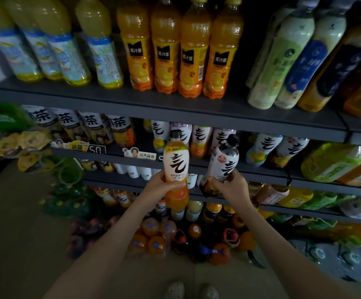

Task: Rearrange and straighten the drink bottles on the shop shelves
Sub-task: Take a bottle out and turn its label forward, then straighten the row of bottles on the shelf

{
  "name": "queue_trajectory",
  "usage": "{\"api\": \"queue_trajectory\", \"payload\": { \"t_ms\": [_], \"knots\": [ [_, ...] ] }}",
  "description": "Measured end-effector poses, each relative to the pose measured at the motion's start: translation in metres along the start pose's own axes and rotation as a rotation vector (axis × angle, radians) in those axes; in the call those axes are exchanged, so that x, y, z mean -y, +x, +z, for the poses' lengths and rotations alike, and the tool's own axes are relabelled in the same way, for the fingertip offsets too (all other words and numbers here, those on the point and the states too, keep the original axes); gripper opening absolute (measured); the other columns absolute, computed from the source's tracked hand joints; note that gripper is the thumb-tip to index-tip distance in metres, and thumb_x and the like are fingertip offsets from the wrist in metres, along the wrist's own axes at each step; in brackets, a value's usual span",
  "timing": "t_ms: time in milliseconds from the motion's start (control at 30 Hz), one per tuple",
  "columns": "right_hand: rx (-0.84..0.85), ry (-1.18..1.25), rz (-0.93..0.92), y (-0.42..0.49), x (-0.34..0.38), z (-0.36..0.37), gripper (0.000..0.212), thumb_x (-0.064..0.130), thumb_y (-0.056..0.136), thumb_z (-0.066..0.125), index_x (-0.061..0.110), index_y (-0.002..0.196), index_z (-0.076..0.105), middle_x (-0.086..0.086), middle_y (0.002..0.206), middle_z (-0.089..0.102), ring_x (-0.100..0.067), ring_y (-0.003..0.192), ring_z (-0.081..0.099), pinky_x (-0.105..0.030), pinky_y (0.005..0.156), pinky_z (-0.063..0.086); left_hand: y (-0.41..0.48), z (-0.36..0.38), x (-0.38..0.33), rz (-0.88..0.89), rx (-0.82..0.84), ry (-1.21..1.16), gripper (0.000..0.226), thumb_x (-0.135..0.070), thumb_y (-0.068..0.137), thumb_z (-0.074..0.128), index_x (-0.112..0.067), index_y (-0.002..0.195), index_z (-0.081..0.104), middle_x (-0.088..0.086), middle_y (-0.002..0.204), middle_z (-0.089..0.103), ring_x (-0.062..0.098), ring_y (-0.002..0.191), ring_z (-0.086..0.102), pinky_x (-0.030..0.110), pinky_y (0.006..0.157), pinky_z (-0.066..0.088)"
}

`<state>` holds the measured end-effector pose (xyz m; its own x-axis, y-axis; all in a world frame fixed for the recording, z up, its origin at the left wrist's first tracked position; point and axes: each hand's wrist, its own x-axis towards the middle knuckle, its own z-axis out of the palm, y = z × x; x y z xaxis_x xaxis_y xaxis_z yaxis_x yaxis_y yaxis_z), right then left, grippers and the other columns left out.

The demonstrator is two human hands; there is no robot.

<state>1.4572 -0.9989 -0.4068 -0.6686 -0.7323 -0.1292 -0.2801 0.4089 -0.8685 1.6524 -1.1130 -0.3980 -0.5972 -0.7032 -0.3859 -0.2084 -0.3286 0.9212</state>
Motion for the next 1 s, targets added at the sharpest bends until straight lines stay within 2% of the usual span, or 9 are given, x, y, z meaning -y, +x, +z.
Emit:
{"api": "queue_trajectory", "payload": {
  "t_ms": [67, 133, 233, 333, 367, 467, 667, 800, 1000],
  "knots": [
    [-0.109, 0.092, 0.006, -0.001, -0.001, 0.002, 0.041, 0.023, 0.077, 0.077, 0.018, 0.112, 0.056, 0.01, 0.098, 0.061, 0.0, 0.086, 0.056, -0.005, 0.061, 0.043, 0.003, -0.004, 0.006, 0.018, -0.043, 0.009, 0.046, -0.018, 0.073, 0.08, -0.028, 0.113, 0.06, -0.01, 0.109, 0.067, 0.009, 0.101, 0.063, 0.029, 0.082, 0.052],
    [-0.231, 0.188, 0.01, 0.004, -0.003, 0.001, 0.047, 0.022, 0.077, 0.077, 0.017, 0.118, 0.054, 0.007, 0.107, 0.062, -0.007, 0.099, 0.059, -0.009, 0.072, 0.046, 0.008, -0.003, 0.009, 0.04, -0.086, 0.012, 0.052, -0.018, 0.072, 0.081, -0.028, 0.117, 0.056, -0.011, 0.111, 0.065, 0.009, 0.103, 0.061, 0.031, 0.084, 0.051],
    [-0.363, 0.258, 0.013, 0.021, -0.006, -0.006, 0.06, 0.02, 0.077, 0.077, 0.018, 0.129, 0.048, 0.003, 0.12, 0.059, -0.011, 0.11, 0.056, -0.013, 0.078, 0.05, 0.016, 0.006, 0.003, 0.076, -0.114, 0.007, 0.051, -0.012, 0.075, 0.079, -0.033, 0.112, 0.052, -0.018, 0.107, 0.061, 0.001, 0.098, 0.057, 0.022, 0.077, 0.049],
    [-0.444, 0.301, 0.036, 0.039, -0.011, -0.012, 0.066, 0.022, 0.075, 0.079, 0.022, 0.131, 0.044, 0.003, 0.126, 0.057, -0.011, 0.114, 0.055, -0.03, 0.092, 0.052, 0.028, 0.019, 0.003, 0.092, -0.111, -0.002, 0.052, -0.011, 0.074, 0.079, -0.03, 0.114, 0.053, -0.017, 0.109, 0.061, 0.003, 0.102, 0.058, 0.023, 0.08, 0.05],
    [-0.451, 0.304, 0.035, 0.042, -0.013, -0.012, 0.068, 0.023, 0.074, 0.079, 0.023, 0.132, 0.043, 0.004, 0.127, 0.056, -0.011, 0.115, 0.054, -0.033, 0.096, 0.05, 0.03, 0.022, 0.004, 0.1, -0.107, -0.006, 0.052, -0.011, 0.074, 0.079, -0.03, 0.114, 0.053, -0.017, 0.109, 0.062, 0.002, 0.102, 0.058, 0.021, 0.079, 0.05],
    [-0.446, 0.328, 0.01, 0.054, -0.025, -0.006, 0.067, 0.021, 0.075, 0.078, 0.024, 0.132, 0.042, 0.005, 0.127, 0.056, -0.009, 0.115, 0.054, -0.028, 0.095, 0.048, 0.04, 0.031, 0.011, 0.154, -0.101, 0.028, 0.053, -0.013, 0.073, 0.08, -0.029, 0.116, 0.054, -0.016, 0.111, 0.063, -0.002, 0.101, 0.059, 0.017, 0.077, 0.05],
    [-0.496, 0.271, -0.073, 0.083, -0.049, 0.005, 0.048, 0.025, 0.078, 0.075, 0.017, 0.119, 0.051, -0.001, 0.117, 0.057, -0.015, 0.11, 0.055, -0.032, 0.091, 0.05, 0.068, 0.037, 0.023, 0.258, -0.055, 0.112, 0.056, -0.013, 0.07, 0.082, -0.027, 0.118, 0.056, -0.012, 0.113, 0.065, 0.008, 0.106, 0.061, 0.03, 0.086, 0.051],
    [-0.488, 0.1, -0.144, 0.108, -0.049, -0.003, 0.057, 0.028, 0.082, 0.071, 0.009, 0.13, 0.046, -0.007, 0.125, 0.052, -0.02, 0.115, 0.05, -0.028, 0.092, 0.043, 0.084, 0.041, 0.025, 0.302, -0.028, 0.081, 0.054, -0.004, 0.072, 0.079, -0.027, 0.116, 0.055, -0.013, 0.109, 0.064, 0.008, 0.105, 0.06, 0.031, 0.09, 0.049],
    [-0.486, 0.018, -0.171, 0.118, -0.046, -0.007, 0.062, 0.03, 0.081, 0.072, 0.001, 0.129, 0.045, -0.013, 0.127, 0.051, -0.024, 0.12, 0.046, -0.031, 0.098, 0.039, 0.095, 0.045, 0.029, 0.328, -0.028, 0.088, 0.054, -0.007, 0.071, 0.081, -0.026, 0.115, 0.058, -0.007, 0.116, 0.065, 0.012, 0.109, 0.06, 0.039, 0.096, 0.049]
  ]
}}
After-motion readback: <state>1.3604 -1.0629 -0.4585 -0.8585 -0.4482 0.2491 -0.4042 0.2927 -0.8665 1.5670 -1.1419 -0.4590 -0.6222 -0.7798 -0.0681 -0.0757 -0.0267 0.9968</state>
